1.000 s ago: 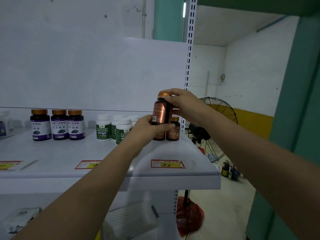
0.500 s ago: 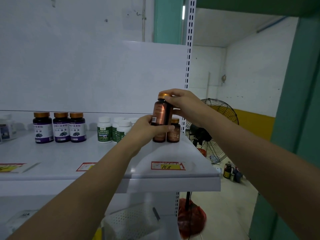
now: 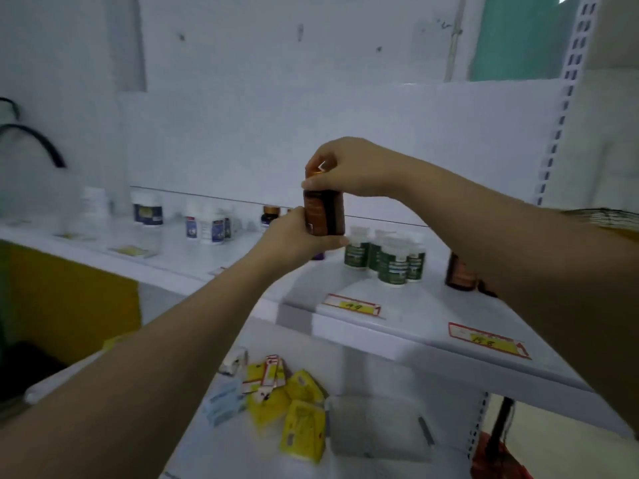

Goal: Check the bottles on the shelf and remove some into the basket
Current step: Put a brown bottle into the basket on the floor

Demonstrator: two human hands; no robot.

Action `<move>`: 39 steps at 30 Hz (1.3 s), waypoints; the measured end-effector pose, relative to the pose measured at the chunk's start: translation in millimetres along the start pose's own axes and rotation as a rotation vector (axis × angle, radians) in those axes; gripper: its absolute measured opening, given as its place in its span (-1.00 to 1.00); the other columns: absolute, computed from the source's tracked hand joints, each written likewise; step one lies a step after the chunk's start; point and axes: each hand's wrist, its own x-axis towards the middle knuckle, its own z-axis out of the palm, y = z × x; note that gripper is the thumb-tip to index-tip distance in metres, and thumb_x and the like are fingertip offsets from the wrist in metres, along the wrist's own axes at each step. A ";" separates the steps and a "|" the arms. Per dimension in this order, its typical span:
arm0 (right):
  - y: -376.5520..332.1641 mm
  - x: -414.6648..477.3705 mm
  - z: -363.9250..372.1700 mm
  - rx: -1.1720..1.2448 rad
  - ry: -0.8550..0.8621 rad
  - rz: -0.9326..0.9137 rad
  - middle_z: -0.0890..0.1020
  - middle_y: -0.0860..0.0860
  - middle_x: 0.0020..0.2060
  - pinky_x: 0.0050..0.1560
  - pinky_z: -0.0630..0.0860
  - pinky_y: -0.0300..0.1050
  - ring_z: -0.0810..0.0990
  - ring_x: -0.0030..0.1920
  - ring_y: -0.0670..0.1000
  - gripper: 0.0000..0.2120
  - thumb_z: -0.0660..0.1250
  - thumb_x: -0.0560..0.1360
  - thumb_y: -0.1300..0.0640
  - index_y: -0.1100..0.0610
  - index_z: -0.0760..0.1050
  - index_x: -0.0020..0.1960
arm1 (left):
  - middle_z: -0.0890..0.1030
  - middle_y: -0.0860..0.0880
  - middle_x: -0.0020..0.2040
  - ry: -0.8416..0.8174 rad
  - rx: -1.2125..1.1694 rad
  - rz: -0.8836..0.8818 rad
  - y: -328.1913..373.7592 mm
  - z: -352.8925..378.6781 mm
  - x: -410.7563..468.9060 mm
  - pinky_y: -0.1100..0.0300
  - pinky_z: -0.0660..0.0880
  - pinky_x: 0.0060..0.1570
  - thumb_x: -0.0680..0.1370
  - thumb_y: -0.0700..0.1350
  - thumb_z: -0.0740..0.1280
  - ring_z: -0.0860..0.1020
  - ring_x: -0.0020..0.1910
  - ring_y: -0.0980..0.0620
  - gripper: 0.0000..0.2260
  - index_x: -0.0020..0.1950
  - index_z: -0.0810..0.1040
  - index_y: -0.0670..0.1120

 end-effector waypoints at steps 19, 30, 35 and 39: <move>-319.6 116.1 283.3 0.249 -0.286 -0.482 0.53 0.07 0.00 -0.04 0.48 -0.10 0.48 -0.02 0.04 -0.62 0.39 0.47 -0.05 0.18 0.49 0.15 | 0.52 -0.13 0.20 0.151 0.778 -0.801 -272.7 -280.5 -210.7 0.01 0.48 0.11 0.54 0.20 0.22 0.50 0.14 -0.12 -0.51 0.28 0.40 -0.15; -399.2 238.7 443.4 0.252 -0.369 -0.505 0.55 0.06 0.02 -0.17 0.43 -0.16 0.49 -0.03 0.03 -0.64 0.38 0.49 -0.04 0.14 0.47 0.18 | 0.47 -0.16 0.26 0.163 0.772 -0.894 -452.5 -369.9 -179.2 0.01 0.46 0.13 0.52 0.26 0.20 0.46 0.20 -0.13 -0.41 0.35 0.35 -0.16; -428.0 326.5 514.1 0.218 -0.393 -0.521 0.56 0.09 0.07 -0.07 0.48 -0.10 0.51 0.02 0.06 -0.63 0.36 0.50 -0.04 0.14 0.45 0.19 | 0.45 -0.15 0.28 0.129 0.748 -0.896 -539.1 -413.4 -134.3 0.02 0.43 0.15 0.54 0.18 0.22 0.44 0.23 -0.13 -0.47 0.37 0.33 -0.14; -456.5 401.5 556.3 0.232 -0.397 -0.493 0.55 0.09 0.07 -0.09 0.48 -0.13 0.50 0.00 0.05 -0.63 0.37 0.50 -0.03 0.14 0.44 0.20 | 0.46 -0.16 0.27 0.115 0.764 -0.892 -604.9 -463.2 -98.0 0.01 0.44 0.15 0.55 0.17 0.21 0.43 0.22 -0.15 -0.48 0.37 0.33 -0.15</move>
